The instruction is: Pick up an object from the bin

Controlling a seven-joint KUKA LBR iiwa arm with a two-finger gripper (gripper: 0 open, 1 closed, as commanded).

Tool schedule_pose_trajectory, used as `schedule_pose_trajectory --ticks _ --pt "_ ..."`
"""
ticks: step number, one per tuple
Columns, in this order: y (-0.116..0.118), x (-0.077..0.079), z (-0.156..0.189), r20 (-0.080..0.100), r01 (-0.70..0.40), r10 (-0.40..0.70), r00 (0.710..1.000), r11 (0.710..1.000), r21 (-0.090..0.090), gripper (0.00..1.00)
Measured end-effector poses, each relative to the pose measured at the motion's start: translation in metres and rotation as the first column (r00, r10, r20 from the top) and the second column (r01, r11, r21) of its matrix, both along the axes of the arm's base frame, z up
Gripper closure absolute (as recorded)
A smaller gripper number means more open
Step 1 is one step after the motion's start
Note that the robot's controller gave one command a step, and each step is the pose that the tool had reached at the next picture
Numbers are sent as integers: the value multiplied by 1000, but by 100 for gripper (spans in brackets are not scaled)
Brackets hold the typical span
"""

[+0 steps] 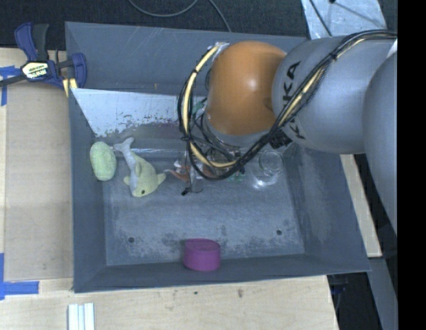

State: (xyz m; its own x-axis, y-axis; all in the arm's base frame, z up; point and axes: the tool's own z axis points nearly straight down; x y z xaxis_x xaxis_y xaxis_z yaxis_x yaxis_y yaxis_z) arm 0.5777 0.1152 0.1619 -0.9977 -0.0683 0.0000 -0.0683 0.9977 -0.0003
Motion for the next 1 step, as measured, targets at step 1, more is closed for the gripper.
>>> schedule_pose_trajectory --ticks 1 --pt "0 1 17 5 0 0 1000 1000 1 100"
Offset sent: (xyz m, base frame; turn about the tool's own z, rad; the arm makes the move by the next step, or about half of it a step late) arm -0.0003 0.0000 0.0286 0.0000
